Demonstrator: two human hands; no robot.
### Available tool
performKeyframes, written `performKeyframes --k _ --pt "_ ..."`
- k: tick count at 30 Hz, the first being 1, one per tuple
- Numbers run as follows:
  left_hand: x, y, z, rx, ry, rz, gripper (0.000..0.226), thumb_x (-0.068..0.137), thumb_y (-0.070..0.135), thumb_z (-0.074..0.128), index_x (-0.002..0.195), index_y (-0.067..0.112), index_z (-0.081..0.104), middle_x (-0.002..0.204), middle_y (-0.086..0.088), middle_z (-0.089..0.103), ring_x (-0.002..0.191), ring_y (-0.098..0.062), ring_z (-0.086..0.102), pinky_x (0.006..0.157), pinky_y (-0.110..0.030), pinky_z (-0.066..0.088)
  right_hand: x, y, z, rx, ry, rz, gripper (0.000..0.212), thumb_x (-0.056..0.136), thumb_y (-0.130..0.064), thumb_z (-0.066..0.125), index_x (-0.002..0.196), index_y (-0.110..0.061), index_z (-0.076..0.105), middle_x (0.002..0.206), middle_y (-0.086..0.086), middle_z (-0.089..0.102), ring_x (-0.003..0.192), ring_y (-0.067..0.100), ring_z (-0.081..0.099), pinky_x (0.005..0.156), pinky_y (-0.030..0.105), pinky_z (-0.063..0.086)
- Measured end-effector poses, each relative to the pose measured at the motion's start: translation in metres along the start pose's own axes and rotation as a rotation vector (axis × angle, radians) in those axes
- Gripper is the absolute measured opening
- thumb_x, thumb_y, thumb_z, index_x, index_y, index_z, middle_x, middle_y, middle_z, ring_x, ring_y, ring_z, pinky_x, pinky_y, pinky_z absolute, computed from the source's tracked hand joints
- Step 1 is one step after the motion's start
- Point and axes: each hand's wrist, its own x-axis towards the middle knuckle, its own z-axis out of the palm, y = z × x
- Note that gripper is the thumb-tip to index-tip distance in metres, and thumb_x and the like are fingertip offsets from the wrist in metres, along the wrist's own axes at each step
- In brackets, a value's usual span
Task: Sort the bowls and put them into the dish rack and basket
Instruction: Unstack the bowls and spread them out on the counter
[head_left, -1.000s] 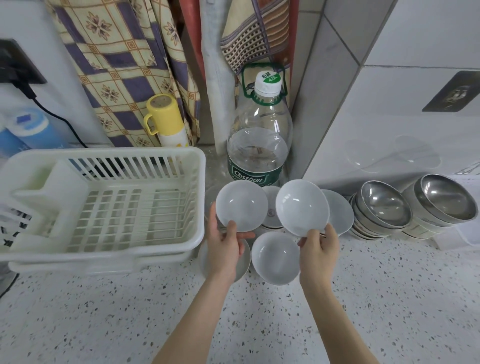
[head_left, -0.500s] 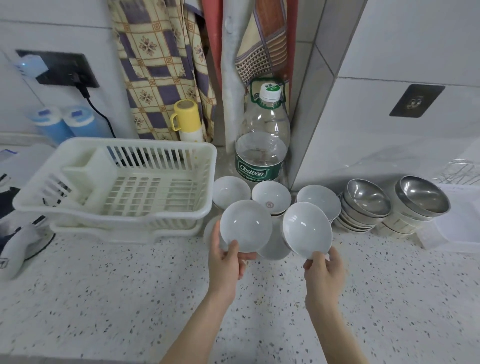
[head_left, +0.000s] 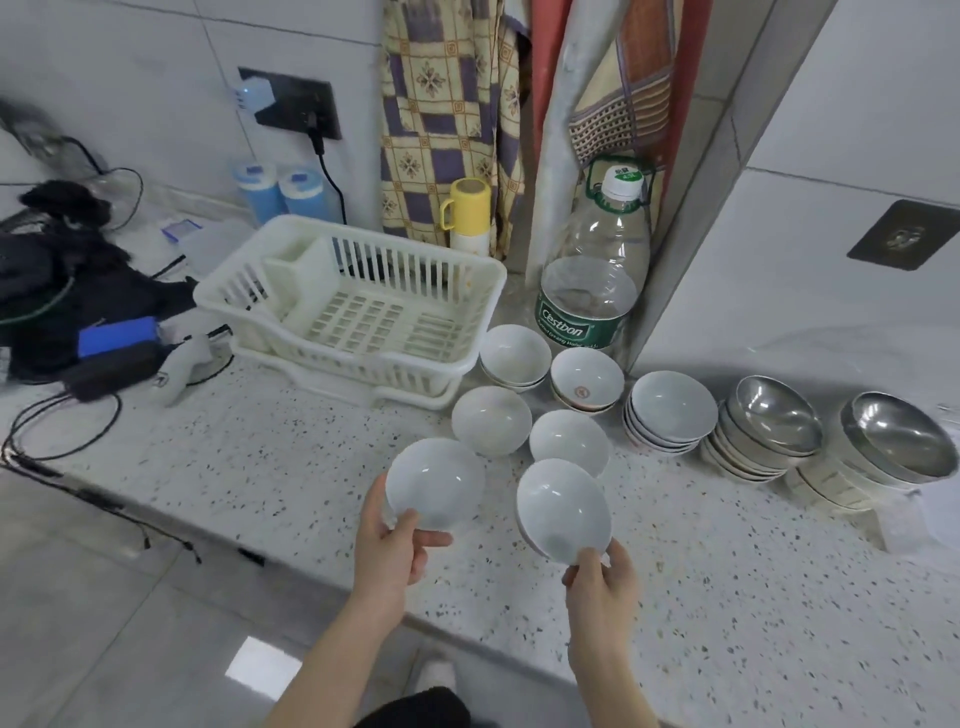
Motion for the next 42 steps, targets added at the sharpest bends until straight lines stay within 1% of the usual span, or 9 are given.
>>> performKeyframes --k 3,7,12,18,25,28,31,35,42 --pt "0.003 0.002 -0.023 -0.014 0.033 -0.021 0.053 0.101 0.006 0.046 0.134 0.047 0.040 0.070 -0.017 0.075 0.061 -0.026 0.063 0.033 -0.017 0.026 -0.008 0.011 0.011 -0.052 -0.052 0.028 0.035 0.089 -0.006 0.043 0.119 -0.012 0.060 0.059 0.003 0.053 0.051 0.013 0.041 0.039 0.020 0.031" --pt "0.023 0.010 -0.054 -0.037 0.067 -0.019 0.052 0.100 0.004 0.047 0.132 0.045 0.043 0.071 -0.014 0.075 0.057 -0.019 0.070 0.031 -0.016 0.025 -0.018 0.016 0.035 -0.103 -0.118 0.035 0.038 0.092 -0.008 0.043 0.128 -0.015 0.055 0.063 0.004 0.058 0.053 0.014 0.048 0.044 0.023 0.036" --pt "0.072 0.027 -0.095 0.008 -0.003 -0.029 0.055 0.099 0.006 0.050 0.140 0.041 0.040 0.075 -0.020 0.075 0.073 -0.029 0.059 0.032 -0.018 0.027 -0.022 0.013 0.087 -0.131 -0.160 0.031 0.042 0.094 -0.007 0.043 0.134 -0.017 0.051 0.054 0.002 0.054 0.052 0.012 0.049 0.045 0.022 0.038" --pt "0.137 0.050 -0.137 0.197 -0.137 -0.049 0.055 0.099 0.009 0.048 0.145 0.038 0.037 0.074 -0.025 0.073 0.035 -0.011 0.040 0.034 -0.020 0.026 -0.024 0.006 0.170 -0.146 -0.105 -0.020 0.038 0.093 -0.005 0.041 0.122 -0.028 0.052 0.049 -0.002 0.050 0.049 0.009 0.047 0.048 0.024 0.039" --pt "0.181 0.065 -0.162 0.253 -0.214 -0.053 0.058 0.098 0.004 0.046 0.139 0.044 0.038 0.080 -0.022 0.074 0.038 -0.011 0.055 0.035 -0.021 0.028 -0.019 0.010 0.222 -0.211 -0.036 -0.018 0.040 0.095 -0.008 0.041 0.133 -0.018 0.049 0.055 0.002 0.056 0.056 0.014 0.053 0.049 0.026 0.043" --pt "0.195 0.063 -0.168 0.252 -0.241 -0.079 0.058 0.099 0.005 0.045 0.141 0.045 0.037 0.077 -0.020 0.075 0.050 -0.019 0.061 0.037 -0.022 0.028 -0.021 0.011 0.233 -0.245 0.004 -0.025 0.040 0.096 -0.008 0.042 0.133 -0.019 0.051 0.053 0.000 0.055 0.051 0.009 0.052 0.043 0.017 0.039" --pt "0.205 0.061 -0.170 0.248 -0.254 -0.100 0.058 0.100 0.007 0.046 0.145 0.042 0.035 0.077 -0.016 0.076 0.060 -0.024 0.068 0.036 -0.022 0.029 -0.021 0.012 0.242 -0.250 0.022 -0.017 0.045 0.096 -0.009 0.040 0.137 -0.023 0.049 0.054 0.001 0.055 0.053 0.012 0.052 0.046 0.023 0.040" --pt "0.212 0.061 -0.173 0.258 -0.288 -0.107 0.056 0.101 0.009 0.044 0.144 0.044 0.035 0.077 -0.013 0.077 0.060 -0.023 0.069 0.036 -0.020 0.030 -0.020 0.011 0.251 -0.229 0.028 -0.008 0.046 0.095 -0.007 0.039 0.136 -0.025 0.050 0.055 0.001 0.051 0.046 0.006 0.044 0.040 0.016 0.035" --pt "0.216 0.064 -0.173 0.287 -0.330 -0.090 0.054 0.103 0.010 0.043 0.143 0.045 0.033 0.087 -0.021 0.074 0.048 -0.012 0.064 0.036 -0.020 0.031 -0.016 0.010 0.264 -0.210 0.065 -0.005 0.047 0.095 -0.006 0.039 0.137 -0.025 0.049 0.058 -0.002 0.056 0.052 0.011 0.047 0.039 0.011 0.035"
